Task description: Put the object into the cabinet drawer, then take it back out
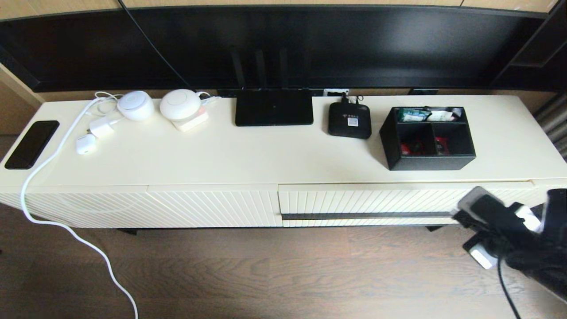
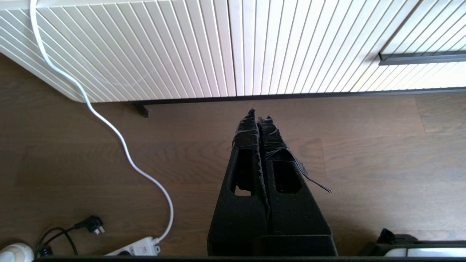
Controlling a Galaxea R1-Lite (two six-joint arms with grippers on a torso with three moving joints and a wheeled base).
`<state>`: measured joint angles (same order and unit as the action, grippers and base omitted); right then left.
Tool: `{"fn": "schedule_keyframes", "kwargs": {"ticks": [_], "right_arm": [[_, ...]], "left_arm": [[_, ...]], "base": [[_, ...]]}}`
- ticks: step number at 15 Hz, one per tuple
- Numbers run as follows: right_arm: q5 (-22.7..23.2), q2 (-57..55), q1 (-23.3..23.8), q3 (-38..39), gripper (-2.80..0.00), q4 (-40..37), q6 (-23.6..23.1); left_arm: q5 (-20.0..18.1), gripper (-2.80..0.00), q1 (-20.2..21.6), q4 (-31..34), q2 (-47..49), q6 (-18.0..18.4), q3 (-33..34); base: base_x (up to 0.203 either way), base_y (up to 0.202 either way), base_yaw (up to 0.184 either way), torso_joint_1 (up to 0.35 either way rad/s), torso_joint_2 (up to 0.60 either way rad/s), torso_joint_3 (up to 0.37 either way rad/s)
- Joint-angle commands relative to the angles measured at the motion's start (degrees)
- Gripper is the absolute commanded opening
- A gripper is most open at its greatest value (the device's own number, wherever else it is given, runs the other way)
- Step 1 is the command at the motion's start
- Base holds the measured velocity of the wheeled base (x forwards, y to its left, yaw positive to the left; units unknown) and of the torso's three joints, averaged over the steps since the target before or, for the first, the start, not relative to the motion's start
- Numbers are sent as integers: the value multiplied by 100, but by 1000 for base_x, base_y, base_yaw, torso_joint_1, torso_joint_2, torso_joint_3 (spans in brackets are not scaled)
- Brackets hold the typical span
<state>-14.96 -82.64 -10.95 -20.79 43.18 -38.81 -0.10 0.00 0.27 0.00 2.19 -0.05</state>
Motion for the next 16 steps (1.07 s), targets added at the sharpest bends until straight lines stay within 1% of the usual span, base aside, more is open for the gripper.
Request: {"fn": "schedule_keyframes", "kwargs": {"ticks": [1, 2, 3, 4, 5, 7, 9, 10, 13, 14, 15, 16], "right_arm": [[-31, 1809, 560, 299, -280, -471, 189], [-44, 2479, 804, 462, -280, -810, 495], [-54, 3098, 964, 603, -280, -1183, 1005], [-61, 3740, 1081, 717, -280, -1725, 1602], [-65, 4366, 1168, 807, -280, -2375, 2071], [-55, 5539, 1275, 917, -280, -3476, 2622], [-39, 6504, 1308, 1005, -280, -4369, 3034], [-32, 6904, 1213, 1053, -280, -4691, 3200], [19, 7819, 1108, 1189, -280, -5346, 3574], [171, 8044, 1100, 1195, -280, -5472, 3648], [501, 8215, 1097, 1228, -280, -5482, 3674], [769, 8258, 1096, 1379, -280, -5274, 3692]], "left_arm": [[1, -280, 0, -9, 0, 0, 4], [1, -280, 0, -1, 0, 0, -3], [1, -280, 0, 0, 0, 0, 1], [1, -280, 0, -9, 0, 0, -4], [1, -280, 0, -9, 0, 0, -4], [1, -280, 0, -3, 0, 0, -2], [1, -280, 0, -1, 0, 0, 5], [1, -280, 0, -4, 0, 0, -2], [1, -280, 0, -4, 0, 0, 2], [1, -280, 0, 0, 5, 0, 0], [1, -280, 0, -3, 6, 0, -4], [1, -280, 0, 0, 0, 0, 5]], "base": [[0, 0, 0, 0, 0, 0], [0, 0, 0, 0, 0, 0], [0, 0, 0, 0, 0, 0], [0, 0, 0, 0, 0, 0], [0, 0, 0, 0, 0, 0], [0, 0, 0, 0, 0, 0], [0, 0, 0, 0, 0, 0], [0, 0, 0, 0, 0, 0], [0, 0, 0, 0, 0, 0], [0, 0, 0, 0, 0, 0], [0, 0, 0, 0, 0, 0], [0, 0, 0, 0, 0, 0]]}}
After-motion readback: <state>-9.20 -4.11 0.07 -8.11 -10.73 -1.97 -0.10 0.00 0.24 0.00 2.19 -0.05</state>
